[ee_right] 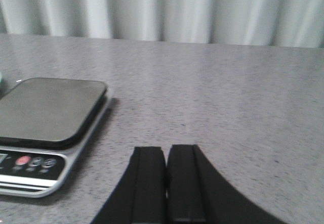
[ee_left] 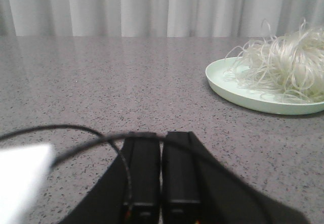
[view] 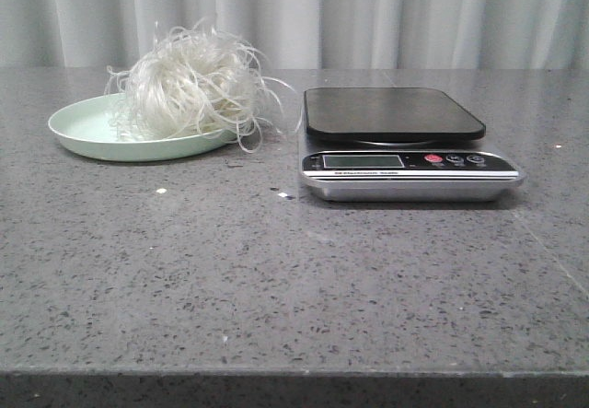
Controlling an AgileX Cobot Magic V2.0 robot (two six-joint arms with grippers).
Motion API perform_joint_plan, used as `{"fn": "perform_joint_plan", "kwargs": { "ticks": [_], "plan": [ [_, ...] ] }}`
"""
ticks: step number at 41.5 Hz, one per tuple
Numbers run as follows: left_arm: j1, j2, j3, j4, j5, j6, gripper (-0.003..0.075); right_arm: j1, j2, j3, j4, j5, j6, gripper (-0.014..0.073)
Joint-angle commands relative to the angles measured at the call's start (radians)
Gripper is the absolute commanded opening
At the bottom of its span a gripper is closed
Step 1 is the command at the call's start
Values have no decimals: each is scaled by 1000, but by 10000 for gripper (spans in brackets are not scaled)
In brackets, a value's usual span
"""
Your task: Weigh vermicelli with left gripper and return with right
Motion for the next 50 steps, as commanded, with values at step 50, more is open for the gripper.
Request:
{"fn": "perform_joint_plan", "kwargs": {
  "ticks": [50],
  "plan": [
    [0,-20,7,-3,-72,-1,136,-81,-302,225,10,-97,4,152]
  ]
}}
